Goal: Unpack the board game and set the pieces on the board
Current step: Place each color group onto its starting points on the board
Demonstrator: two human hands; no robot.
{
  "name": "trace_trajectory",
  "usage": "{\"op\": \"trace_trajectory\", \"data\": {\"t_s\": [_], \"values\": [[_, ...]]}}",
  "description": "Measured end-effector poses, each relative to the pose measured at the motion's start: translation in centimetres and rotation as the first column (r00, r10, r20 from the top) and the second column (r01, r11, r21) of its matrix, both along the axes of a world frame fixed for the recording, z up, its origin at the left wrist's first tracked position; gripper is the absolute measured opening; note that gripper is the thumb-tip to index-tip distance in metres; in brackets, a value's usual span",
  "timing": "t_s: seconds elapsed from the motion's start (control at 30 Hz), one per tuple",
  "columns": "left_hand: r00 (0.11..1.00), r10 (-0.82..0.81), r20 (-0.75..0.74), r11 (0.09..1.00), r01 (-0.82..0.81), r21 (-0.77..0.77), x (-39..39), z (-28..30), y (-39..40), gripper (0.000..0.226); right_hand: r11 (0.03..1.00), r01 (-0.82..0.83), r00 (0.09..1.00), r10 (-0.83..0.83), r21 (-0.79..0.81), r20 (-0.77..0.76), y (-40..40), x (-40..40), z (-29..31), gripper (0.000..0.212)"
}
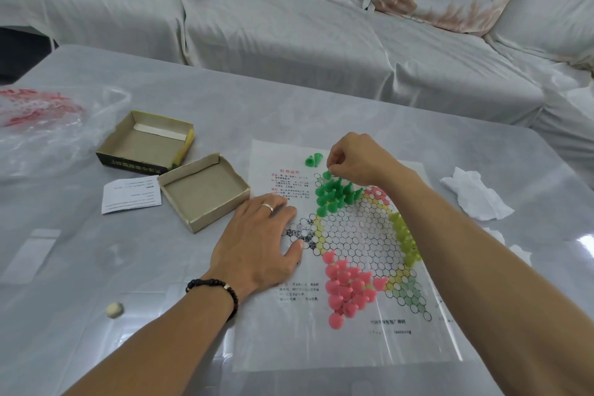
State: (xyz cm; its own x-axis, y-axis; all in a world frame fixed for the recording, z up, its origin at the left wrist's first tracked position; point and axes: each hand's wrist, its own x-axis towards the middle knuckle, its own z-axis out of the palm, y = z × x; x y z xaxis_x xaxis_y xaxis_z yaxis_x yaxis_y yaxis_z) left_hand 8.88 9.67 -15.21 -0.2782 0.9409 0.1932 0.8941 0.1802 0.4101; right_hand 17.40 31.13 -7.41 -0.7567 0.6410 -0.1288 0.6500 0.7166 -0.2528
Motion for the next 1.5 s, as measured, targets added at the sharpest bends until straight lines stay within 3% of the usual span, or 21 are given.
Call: {"op": "trace_trajectory", "data": {"t_s": [0.4, 0.7, 0.83, 0.93, 1.0, 1.13, 1.3, 1.5], "values": [[1.0, -0.001, 0.005, 1.0, 0.001, -0.003, 0.0, 0.0, 0.0, 0.044, 0.999, 0.037, 0.997, -0.035, -0.026, 0.069, 0.2, -0.4, -0.5, 0.014], [1.0, -0.002, 0.012, 1.0, 0.003, -0.007, 0.0, 0.1, 0.0, 0.045, 0.996, 0.092, 0.993, -0.09, 0.017, -0.074, 0.3, -2.5, -0.5, 0.02], [1.0, 0.0, 0.009, 1.0, 0.0, -0.002, 0.0, -0.1, 0.1, 0.044, 0.986, 0.163, 0.987, -0.162, 0.045, -0.009, 0.1, -4.7, -1.6, 0.033], [1.0, 0.0, 0.016, 1.0, 0.0, 0.013, -0.1, -0.2, 0.0, 0.04, 0.976, 0.2, 0.979, -0.203, 0.084, 0.03, 0.1, -5.6, -2.1, 0.026], [1.0, -0.002, 0.016, 1.0, 0.002, 0.016, -0.1, -0.2, 0.0, 0.039, 0.984, 0.174, 0.984, -0.176, 0.045, 0.036, 0.0, -5.6, -2.2, 0.021], [1.0, -0.009, 0.009, 1.0, 0.009, 0.01, -0.1, -0.2, 0.1, 0.04, 0.997, 0.076, 0.997, -0.076, -0.015, -0.003, -0.4, -4.6, -1.5, 0.033], [1.0, -0.01, -0.003, 1.0, 0.01, 0.007, -0.1, -0.1, 0.1, 0.042, 0.997, 0.06, 0.982, -0.067, -0.042, -0.177, -0.6, -2.7, 0.2, 0.017], [1.0, -0.013, 0.001, 1.0, 0.013, -0.008, -0.1, 0.1, 0.0, 0.044, 1.0, -0.004, 0.985, -0.001, -0.025, -0.175, -0.8, -1.9, 1.4, 0.008]]}}
